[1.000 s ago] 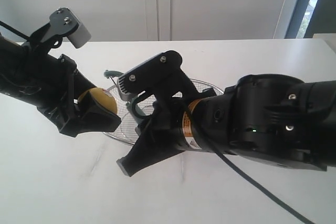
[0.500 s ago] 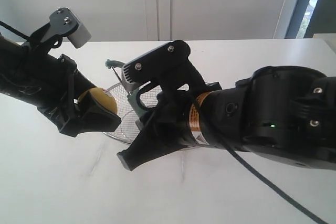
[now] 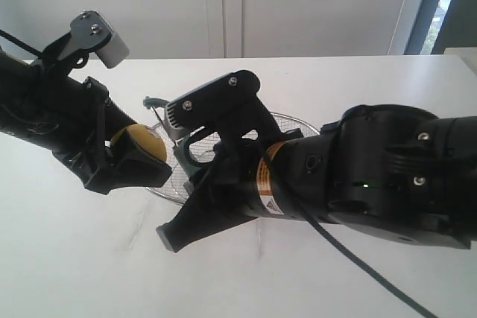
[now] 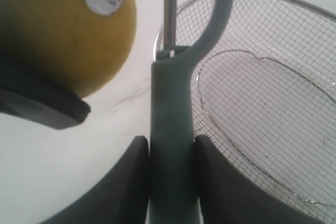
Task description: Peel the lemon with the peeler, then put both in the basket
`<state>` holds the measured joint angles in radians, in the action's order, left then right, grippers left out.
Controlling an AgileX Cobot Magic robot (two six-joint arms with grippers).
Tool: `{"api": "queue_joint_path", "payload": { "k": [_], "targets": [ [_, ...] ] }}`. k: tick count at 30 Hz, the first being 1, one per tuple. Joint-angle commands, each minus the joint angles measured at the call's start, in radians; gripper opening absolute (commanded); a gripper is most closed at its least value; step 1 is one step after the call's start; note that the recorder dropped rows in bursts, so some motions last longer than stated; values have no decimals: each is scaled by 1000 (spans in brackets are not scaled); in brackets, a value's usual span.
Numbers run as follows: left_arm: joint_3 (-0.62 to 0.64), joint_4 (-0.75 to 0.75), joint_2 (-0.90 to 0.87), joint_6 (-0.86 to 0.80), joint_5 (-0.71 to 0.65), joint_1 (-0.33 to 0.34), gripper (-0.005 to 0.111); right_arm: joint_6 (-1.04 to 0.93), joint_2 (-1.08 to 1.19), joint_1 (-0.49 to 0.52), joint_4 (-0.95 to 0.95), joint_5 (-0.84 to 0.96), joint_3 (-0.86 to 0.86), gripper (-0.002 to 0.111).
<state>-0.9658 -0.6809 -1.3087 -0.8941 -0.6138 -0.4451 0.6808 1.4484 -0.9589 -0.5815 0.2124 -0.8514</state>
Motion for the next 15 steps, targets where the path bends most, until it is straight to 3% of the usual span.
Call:
{"api": "queue_joint_path", "payload": {
  "k": [1,15],
  "targets": [
    [-1,-24,4,5,-9,3,0,-11,-2,-32,5,-7,4,0],
    [-1,-24,4,5,-11,3,0,-15,-124,-37,3,78,4,0]
  ]
}}
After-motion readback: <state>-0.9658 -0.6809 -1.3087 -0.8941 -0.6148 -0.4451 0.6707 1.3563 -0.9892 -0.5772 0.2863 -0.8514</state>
